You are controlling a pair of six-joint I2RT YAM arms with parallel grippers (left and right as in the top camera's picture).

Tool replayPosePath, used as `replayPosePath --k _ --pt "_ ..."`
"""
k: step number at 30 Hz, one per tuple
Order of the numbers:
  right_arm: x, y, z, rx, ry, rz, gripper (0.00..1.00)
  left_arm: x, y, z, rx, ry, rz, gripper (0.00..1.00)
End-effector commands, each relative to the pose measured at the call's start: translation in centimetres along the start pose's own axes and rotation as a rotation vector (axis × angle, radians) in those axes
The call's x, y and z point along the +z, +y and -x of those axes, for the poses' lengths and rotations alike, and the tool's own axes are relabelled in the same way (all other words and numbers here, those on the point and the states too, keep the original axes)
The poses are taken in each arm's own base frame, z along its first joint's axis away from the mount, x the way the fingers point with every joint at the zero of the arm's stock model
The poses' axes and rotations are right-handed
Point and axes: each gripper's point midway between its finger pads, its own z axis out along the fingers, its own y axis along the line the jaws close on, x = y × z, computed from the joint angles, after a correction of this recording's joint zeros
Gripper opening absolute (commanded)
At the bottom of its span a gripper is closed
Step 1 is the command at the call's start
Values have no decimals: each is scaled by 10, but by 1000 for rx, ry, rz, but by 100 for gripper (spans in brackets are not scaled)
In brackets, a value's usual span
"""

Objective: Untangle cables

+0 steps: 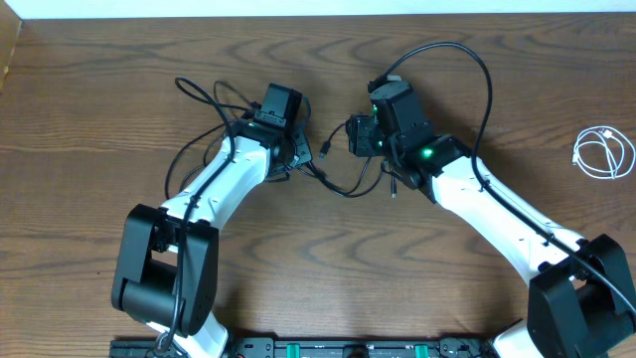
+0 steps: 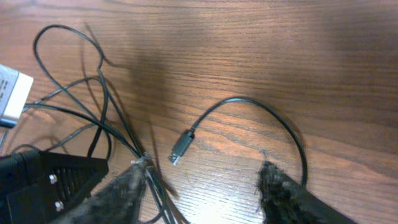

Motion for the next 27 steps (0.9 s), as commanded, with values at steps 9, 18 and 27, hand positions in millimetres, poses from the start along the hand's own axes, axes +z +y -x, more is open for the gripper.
replayPosePath --k 9,18,27 --pt "18 15 -24 -36 48 3 50 0 -1 8 151 11 -57 7" --pt "43 36 -44 -58 120 142 66 -21 -27 5 288 111 -445 8" --pt "53 58 -43 -64 114 268 68 -33 -34 4 313 127 -580 7"
